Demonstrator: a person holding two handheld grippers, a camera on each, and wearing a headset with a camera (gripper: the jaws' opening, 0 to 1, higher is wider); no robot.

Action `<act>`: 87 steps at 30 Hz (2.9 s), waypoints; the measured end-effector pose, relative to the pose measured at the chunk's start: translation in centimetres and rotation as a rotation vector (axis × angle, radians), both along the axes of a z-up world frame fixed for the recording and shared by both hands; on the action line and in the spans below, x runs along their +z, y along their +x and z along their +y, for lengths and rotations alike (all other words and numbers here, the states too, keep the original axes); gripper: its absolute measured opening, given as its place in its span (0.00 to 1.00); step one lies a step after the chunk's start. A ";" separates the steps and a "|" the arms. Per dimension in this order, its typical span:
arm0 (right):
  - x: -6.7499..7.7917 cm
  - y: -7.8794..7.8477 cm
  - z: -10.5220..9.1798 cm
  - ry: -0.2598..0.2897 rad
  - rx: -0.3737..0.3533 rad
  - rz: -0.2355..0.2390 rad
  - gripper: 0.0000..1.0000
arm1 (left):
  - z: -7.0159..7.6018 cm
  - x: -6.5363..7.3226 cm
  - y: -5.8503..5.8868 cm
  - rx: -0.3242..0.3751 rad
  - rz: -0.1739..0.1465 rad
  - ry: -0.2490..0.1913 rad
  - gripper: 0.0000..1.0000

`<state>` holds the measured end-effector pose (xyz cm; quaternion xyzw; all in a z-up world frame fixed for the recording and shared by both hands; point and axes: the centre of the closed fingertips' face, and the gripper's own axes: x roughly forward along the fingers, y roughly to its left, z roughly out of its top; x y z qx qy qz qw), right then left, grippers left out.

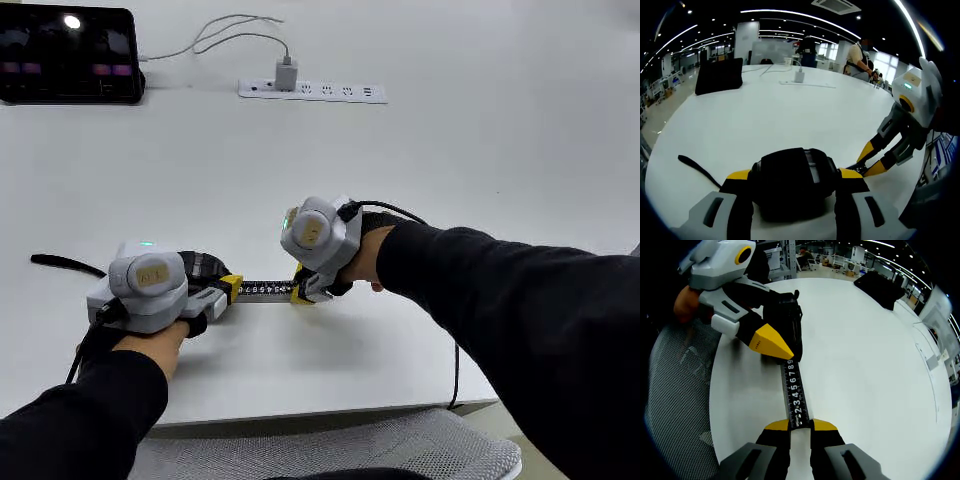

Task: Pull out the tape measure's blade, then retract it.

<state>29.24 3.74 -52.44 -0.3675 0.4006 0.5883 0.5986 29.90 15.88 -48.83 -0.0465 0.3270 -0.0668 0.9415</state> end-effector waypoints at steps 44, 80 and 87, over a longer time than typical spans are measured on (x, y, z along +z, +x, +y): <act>0.2 -0.3 2.3 0.158 -0.034 0.017 0.11 | 0.1 0.1 0.0 0.005 -0.002 -0.024 0.61; 0.2 -0.5 4.8 0.203 -0.027 0.006 0.11 | 0.1 0.0 0.1 0.003 0.003 -0.031 0.61; 0.3 -0.5 5.3 0.234 -0.031 0.013 0.11 | 0.2 0.0 0.1 0.002 0.001 -0.032 0.61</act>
